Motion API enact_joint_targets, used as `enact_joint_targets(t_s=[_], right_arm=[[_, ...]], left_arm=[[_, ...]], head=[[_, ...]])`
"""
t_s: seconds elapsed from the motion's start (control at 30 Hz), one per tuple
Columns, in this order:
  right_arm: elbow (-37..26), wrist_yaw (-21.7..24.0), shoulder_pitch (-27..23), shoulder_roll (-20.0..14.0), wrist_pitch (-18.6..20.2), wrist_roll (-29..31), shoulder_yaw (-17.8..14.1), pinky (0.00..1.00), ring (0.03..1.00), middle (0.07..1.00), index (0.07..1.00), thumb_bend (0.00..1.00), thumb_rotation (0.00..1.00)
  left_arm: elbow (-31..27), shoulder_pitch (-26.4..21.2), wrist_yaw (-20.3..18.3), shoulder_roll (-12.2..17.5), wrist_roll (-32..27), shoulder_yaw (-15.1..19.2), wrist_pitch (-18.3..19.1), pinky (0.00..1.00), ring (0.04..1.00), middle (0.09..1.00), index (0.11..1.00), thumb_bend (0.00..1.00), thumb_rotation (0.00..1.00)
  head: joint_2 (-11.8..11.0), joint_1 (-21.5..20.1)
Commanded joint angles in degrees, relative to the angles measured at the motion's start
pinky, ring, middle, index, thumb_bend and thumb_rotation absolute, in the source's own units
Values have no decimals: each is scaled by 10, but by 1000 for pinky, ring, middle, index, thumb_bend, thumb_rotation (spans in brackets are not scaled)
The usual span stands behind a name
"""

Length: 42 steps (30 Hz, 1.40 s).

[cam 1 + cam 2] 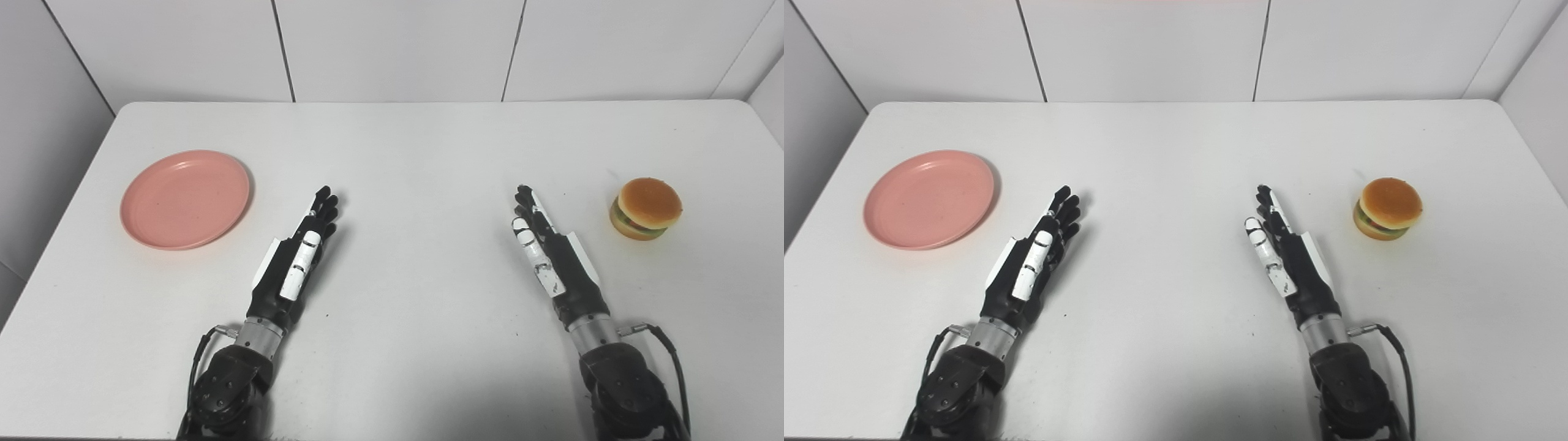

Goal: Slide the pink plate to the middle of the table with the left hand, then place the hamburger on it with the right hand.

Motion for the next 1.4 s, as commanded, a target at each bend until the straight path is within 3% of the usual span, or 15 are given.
enact_joint_targets(t_s=[0.0,0.97,1.17,1.2,1.33,1.37], right_arm=[[-3,7,-3,-1,4,1,2,978,975,982,987,147,1000],[6,8,-5,-4,-9,5,-1,955,961,974,979,152,1000],[23,8,-4,-13,-29,5,-5,952,959,972,974,145,1000],[27,8,-5,-14,-32,6,-7,955,961,974,975,146,1000],[61,13,-6,-22,-67,19,-13,964,966,978,979,142,1000],[67,15,-6,-24,-73,22,-14,972,969,980,982,140,1000]], left_arm=[[24,17,3,-4,4,-5,13,1000,1000,1000,1000,422,1000],[32,14,6,-6,7,-8,4,1000,1000,1000,1000,415,1000],[67,5,5,-12,16,-16,-25,1000,1000,1000,1000,424,1000],[75,3,6,-15,18,-18,-29,1000,1000,1000,1000,429,1000],[90,0,13,-27,28,-22,-25,1000,997,1000,1000,426,1000],[95,-1,14,-29,30,-23,-26,997,996,1000,1000,427,1000]], head=[[1,0],[0,18],[-31,68],[-45,84],[-80,119],[-80,119]])
